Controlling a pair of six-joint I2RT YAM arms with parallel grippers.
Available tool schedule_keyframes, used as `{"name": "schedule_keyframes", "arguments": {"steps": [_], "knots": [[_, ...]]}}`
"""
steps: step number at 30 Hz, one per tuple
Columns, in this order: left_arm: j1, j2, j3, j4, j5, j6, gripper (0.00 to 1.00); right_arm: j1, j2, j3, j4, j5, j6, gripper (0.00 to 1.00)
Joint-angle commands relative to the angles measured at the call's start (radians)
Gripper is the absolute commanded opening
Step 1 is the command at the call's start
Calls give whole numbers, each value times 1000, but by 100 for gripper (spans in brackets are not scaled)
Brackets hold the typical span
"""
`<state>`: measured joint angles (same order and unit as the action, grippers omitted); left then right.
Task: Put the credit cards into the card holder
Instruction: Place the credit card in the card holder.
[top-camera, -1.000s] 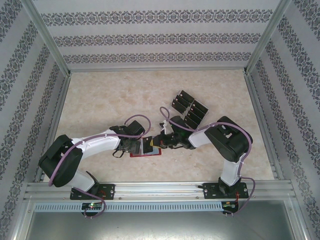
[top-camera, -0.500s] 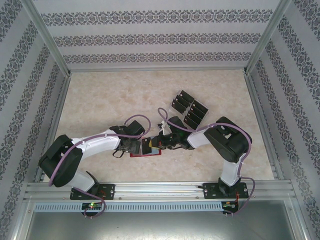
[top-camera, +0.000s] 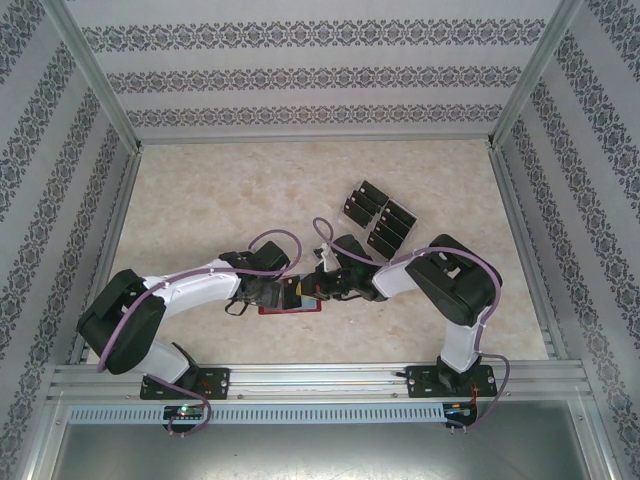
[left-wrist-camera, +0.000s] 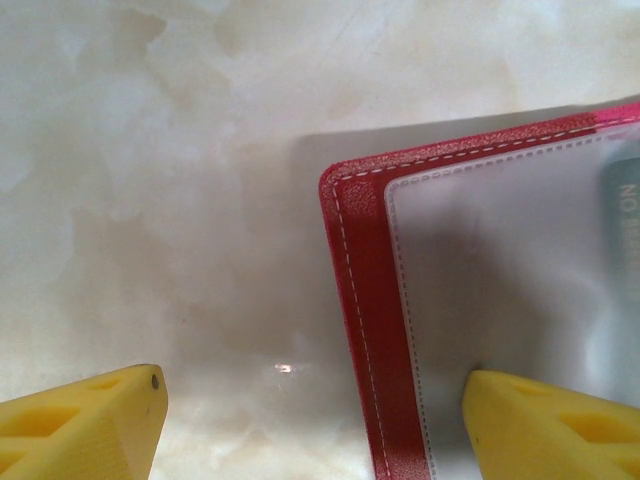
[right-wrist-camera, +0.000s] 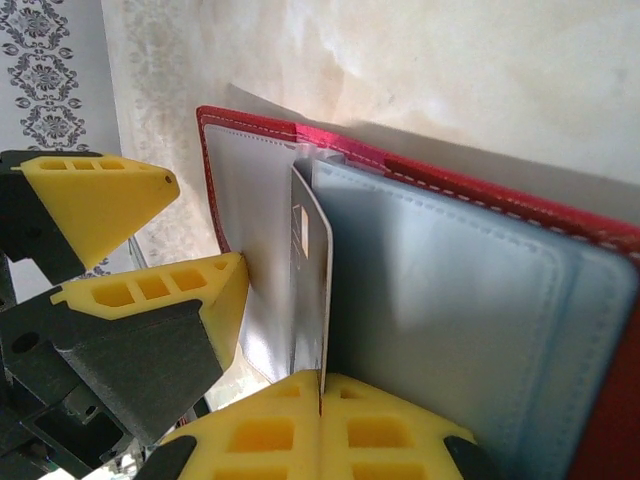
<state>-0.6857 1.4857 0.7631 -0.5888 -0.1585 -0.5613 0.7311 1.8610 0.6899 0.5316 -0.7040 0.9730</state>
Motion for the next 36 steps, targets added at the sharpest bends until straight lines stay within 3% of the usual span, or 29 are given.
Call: {"name": "schedule_keyframes", "arguments": {"steps": [1, 3, 9, 21, 27, 36], "knots": [[-2, -7, -18, -16, 1, -12, 79, 22, 28, 13, -23, 14, 7, 0], [-2, -6, -16, -18, 2, -13, 79, 19, 15, 11, -33, 18, 1, 0], [-2, -11, -5, -27, 0, -12, 79, 12, -36, 22, -91, 37, -15, 23], [-2, -19, 0, -38, -4, -11, 79, 10, -114, 32, -225, 87, -63, 58], [-1, -28, 7, -45, -7, -10, 79, 8, -148, 57, -289, 100, -93, 63], [-2, -77, 58, -88, -3, -8, 80, -2, -259, 98, -398, 140, -136, 62]]}}
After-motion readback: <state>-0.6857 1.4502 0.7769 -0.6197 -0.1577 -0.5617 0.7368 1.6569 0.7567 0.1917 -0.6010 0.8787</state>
